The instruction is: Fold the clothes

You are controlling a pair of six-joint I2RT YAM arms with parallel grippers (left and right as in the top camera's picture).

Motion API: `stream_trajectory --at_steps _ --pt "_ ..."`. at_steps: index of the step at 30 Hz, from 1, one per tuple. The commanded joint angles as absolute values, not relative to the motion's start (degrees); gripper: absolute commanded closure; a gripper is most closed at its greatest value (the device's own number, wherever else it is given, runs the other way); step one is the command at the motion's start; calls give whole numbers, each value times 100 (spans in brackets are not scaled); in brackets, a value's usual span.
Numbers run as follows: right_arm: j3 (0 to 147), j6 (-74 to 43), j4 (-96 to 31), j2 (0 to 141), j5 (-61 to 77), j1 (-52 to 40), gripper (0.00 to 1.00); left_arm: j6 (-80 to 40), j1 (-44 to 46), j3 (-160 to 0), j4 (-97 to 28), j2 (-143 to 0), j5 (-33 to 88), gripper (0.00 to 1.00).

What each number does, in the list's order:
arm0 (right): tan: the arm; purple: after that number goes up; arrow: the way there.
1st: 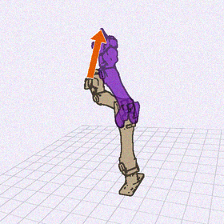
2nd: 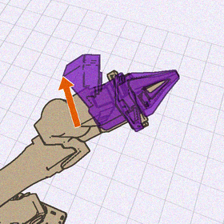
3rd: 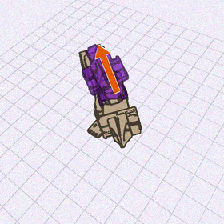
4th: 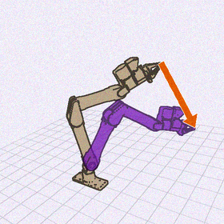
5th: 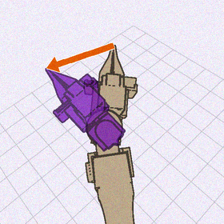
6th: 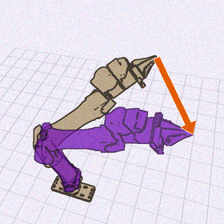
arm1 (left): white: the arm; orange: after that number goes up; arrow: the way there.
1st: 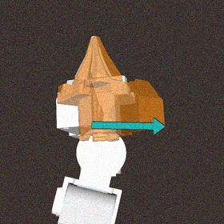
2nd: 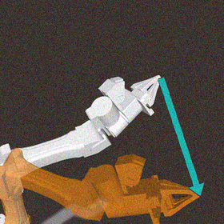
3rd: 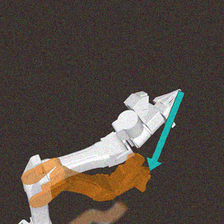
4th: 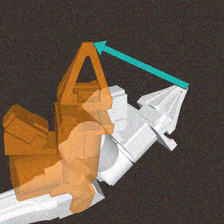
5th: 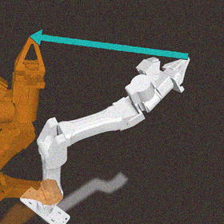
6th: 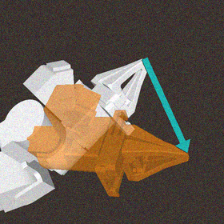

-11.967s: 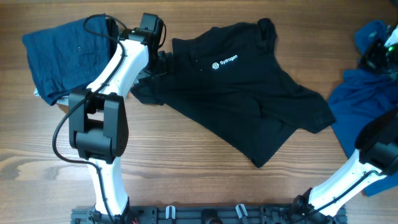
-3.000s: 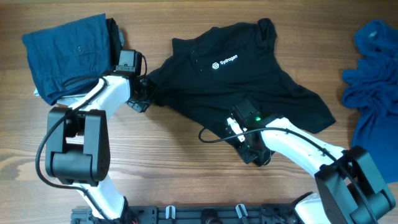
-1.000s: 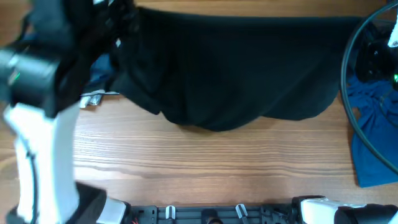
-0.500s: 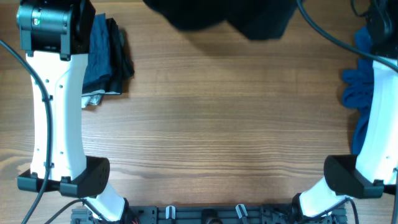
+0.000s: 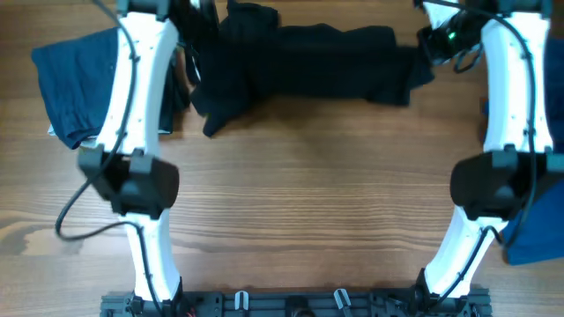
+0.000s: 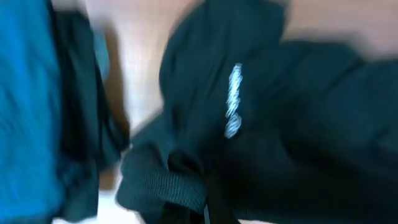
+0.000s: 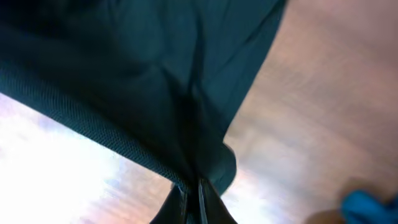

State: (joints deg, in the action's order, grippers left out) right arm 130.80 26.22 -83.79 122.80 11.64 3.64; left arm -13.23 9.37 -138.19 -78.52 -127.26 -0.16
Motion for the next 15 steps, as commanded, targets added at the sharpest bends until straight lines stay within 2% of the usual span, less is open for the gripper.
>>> stream_trajectory --at_steps 1,7,15 --pt "12851 2145 -8488 12169 1009 475 96 -1592 888 -13874 -8364 -12866 -156 96" --pt "12790 1769 -8726 12160 445 541 96 -1586 972 -13876 -8683 -12912 237 96" --pt "12733 1179 -9216 12151 410 790 96 -1900 1726 -13874 -9275 -12914 298 96"
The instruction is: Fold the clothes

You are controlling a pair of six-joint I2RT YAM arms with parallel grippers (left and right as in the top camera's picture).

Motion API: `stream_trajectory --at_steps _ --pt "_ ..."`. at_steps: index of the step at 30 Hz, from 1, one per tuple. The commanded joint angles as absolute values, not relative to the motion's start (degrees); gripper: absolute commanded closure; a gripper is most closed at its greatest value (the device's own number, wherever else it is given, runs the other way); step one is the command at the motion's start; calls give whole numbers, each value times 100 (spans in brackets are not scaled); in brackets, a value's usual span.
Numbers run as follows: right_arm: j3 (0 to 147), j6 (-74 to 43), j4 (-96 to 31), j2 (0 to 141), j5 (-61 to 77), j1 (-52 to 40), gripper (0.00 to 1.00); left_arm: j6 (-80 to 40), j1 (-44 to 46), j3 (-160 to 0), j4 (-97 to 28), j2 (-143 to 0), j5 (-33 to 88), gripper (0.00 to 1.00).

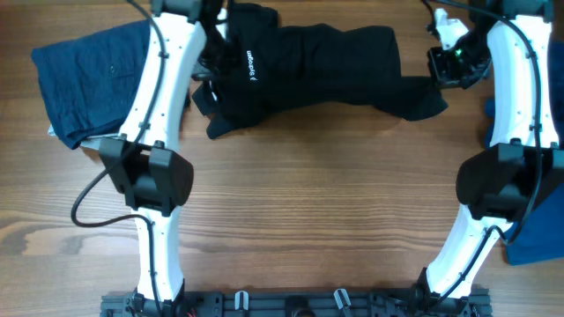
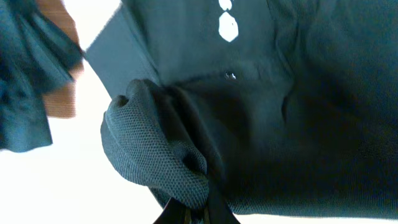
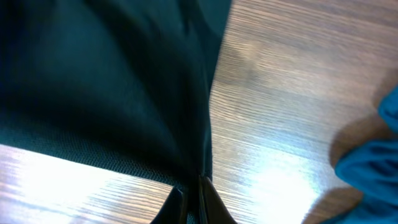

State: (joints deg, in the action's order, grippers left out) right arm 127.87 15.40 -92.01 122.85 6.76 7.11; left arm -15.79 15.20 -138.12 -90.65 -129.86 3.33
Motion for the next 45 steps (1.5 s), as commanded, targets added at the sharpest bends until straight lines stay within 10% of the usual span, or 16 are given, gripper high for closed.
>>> stream_trajectory --at_steps 1,35,37,39,45 --pt "12693 1177 -9218 12151 410 790 96 -1994 1772 -13869 -9323 -12914 292 96" --pt "7474 -878 -7456 10554 115 797 96 -3197 3129 -9480 -8479 -12912 622 96" --pt "7476 -910 -7456 10554 -43 799 55 -3157 3129 -9483 -8484 -12868 696 87" --pt "7537 -910 -7456 10551 -38 801 41 -3024 3129 -9485 -8482 -12698 897 83" --pt "8372 -515 -7822 10490 255 801 33 -2978 3002 -9745 -8473 -11504 895 47"
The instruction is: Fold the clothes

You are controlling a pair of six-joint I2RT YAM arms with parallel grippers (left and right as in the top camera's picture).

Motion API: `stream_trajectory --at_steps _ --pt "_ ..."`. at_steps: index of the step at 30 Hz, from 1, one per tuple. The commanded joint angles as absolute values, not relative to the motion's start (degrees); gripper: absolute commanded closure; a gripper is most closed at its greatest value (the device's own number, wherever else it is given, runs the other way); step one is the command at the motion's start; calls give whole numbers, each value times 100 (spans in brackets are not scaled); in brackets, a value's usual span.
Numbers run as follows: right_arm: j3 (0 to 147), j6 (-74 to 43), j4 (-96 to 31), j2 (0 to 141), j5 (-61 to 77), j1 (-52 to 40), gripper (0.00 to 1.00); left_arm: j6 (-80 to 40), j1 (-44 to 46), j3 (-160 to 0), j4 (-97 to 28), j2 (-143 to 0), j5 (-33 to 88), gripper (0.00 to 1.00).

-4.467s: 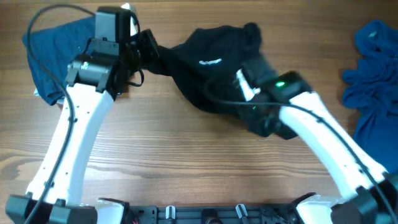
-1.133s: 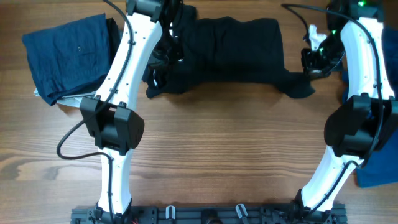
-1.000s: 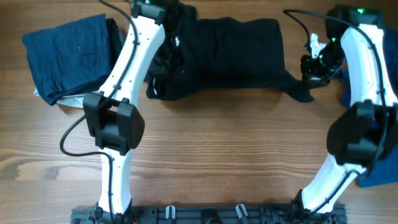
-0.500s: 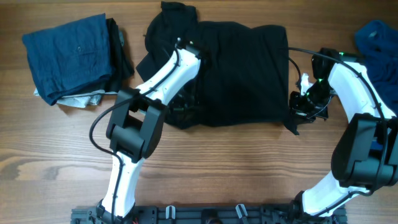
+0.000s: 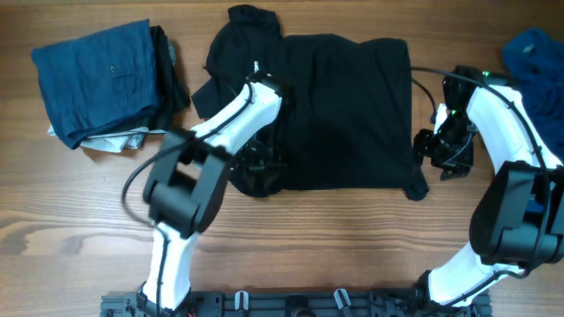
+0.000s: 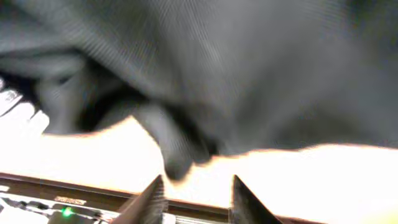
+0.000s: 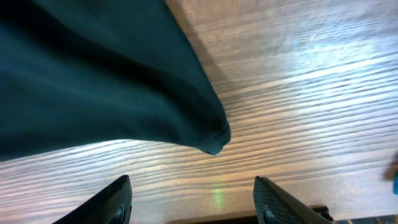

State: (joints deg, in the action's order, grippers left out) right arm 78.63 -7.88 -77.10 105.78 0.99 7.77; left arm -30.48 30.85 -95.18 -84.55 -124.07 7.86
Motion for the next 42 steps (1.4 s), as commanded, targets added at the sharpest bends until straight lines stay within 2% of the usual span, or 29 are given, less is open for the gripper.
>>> stream_trajectory --at_steps 1,4,6,7,9,14,17,18,20,23,24,30,32,33,35,36,38,42 --pt "8517 -346 -7883 10457 462 801 32 -2893 2954 -9760 -8433 -11303 895 39" --pt "8761 -152 -7942 10294 847 801 32 -2871 2707 -9758 -8324 -10744 558 33" --pt "8759 -154 -7931 10263 849 801 32 -2873 2401 -9758 -8309 -10565 32 71" --pt "8746 -154 -7889 10265 871 801 33 -2873 2287 -9756 -8305 -10567 -78 84" --pt "8718 -156 -7765 10265 913 801 36 -2871 2001 -9666 -8156 -10663 -115 93" --pt "8578 -158 -7094 10265 913 794 43 -2744 1308 -9262 -7537 -10932 -108 93" --pt "8477 -154 -6665 10274 913 794 48 -2727 862 -9050 -7067 -11004 375 90" --pt "8466 -156 -6556 10278 917 794 48 -2718 770 -9004 -6901 -11019 580 85" --pt "8466 -148 -6298 10289 1068 790 48 -2716 626 -8938 -6547 -11050 904 68" --pt "8466 -141 -6143 10289 1059 790 48 -2558 617 -8772 -6104 -11050 1090 62" --pt "8466 -143 -6084 10291 1061 790 48 -2563 639 -8676 -5944 -11061 1087 62" --pt "8466 -10 -5909 10291 1041 790 47 -2773 502 -8154 -5393 -11347 958 82" --pt "8466 -3 -5881 10291 1041 790 47 -2908 405 -8141 -5347 -11428 958 82" --pt "8466 -3 -5874 10291 1041 790 47 -2926 373 -8138 -5301 -11439 958 78" --pt "8466 -5 -5878 10291 1041 790 47 -2926 311 -8138 -5186 -11439 958 57" --pt "8466 -1 -5876 10291 1039 790 47 -2923 274 -8136 -5133 -11439 958 51" --pt "8466 -3 -5876 10291 1041 790 47 -2915 246 -8125 -5009 -11469 963 48" --pt "8466 -1 -5889 10291 1039 790 46 -2875 248 -8121 -4930 -11646 961 48"
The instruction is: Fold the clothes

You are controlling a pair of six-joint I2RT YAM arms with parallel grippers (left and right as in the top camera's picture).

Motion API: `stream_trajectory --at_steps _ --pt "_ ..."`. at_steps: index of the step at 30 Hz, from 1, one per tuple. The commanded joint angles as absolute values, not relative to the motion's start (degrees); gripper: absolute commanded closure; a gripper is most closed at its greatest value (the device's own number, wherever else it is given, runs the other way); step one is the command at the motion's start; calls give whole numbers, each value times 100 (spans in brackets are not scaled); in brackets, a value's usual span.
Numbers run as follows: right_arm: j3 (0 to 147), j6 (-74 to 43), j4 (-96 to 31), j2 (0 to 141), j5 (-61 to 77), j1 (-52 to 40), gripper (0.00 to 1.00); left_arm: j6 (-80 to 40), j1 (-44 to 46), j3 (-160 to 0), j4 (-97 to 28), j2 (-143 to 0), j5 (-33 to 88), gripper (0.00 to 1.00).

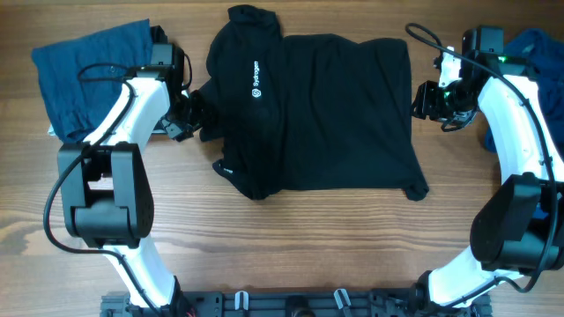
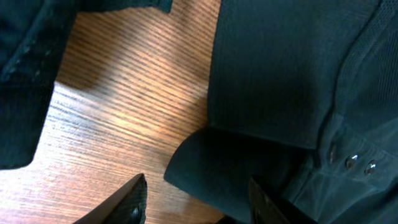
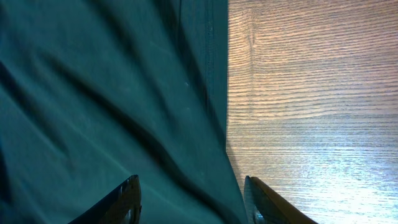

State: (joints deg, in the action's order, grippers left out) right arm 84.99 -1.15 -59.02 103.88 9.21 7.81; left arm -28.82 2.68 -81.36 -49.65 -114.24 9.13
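A black polo shirt (image 1: 317,106) with a small white logo lies spread flat on the table, collar at the far left. My left gripper (image 1: 189,119) stands open at the shirt's left edge, by the sleeve; in the left wrist view the sleeve (image 2: 267,93) lies between and past its fingertips (image 2: 135,199). My right gripper (image 1: 425,99) stands open at the shirt's right hem; in the right wrist view its fingers (image 3: 130,199) straddle the hem edge (image 3: 214,93). Neither holds cloth.
A folded dark blue garment (image 1: 88,75) with a dark piece beside it lies at the far left. Another blue garment (image 1: 533,44) sits at the far right behind the right arm. Wooden table (image 1: 291,246) with the arm bases along the near edge.
Left gripper has moved from the shirt's lower left part to its left sleeve beside the blue pile. Right gripper has moved from the shirt's near right corner farther back along the right hem.
Both grippers were shut on the bunched black shirt at the back of the table, stretching it between them. Then it lay spread flat in the middle with both grippers open at its near corners. Now both stand open at its left and right edges.
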Motion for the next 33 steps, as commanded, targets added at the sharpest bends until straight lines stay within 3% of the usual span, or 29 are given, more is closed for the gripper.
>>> stream_trajectory --at_steps 1,13,20,22,24,29,31,33 --pt "8466 -1 -5896 10291 1039 790 46 -2873 248 -8121 -4923 -11703 961 48" --pt "8466 -5 -5907 10291 1041 790 45 -2696 320 -7826 -4676 -11889 1232 48" --pt "8466 -8 -5918 10291 1041 790 42 -2268 349 -7822 -4646 -11889 1520 81" --pt "8466 -14 -5922 10291 1041 790 42 -2268 349 -7819 -4650 -11889 1494 96" --pt "8466 -10 -5929 10291 1041 790 43 -2263 346 -7822 -4654 -11883 1372 96" --pt "8466 -1 -5780 10291 921 790 64 -2117 346 -7922 -4827 -11594 834 96" --pt "8466 -1 -5551 10377 908 790 81 -2119 349 -7924 -4836 -11334 784 96" --pt "8466 78 -5315 10554 906 792 83 -2119 353 -7924 -4803 -11201 784 96"
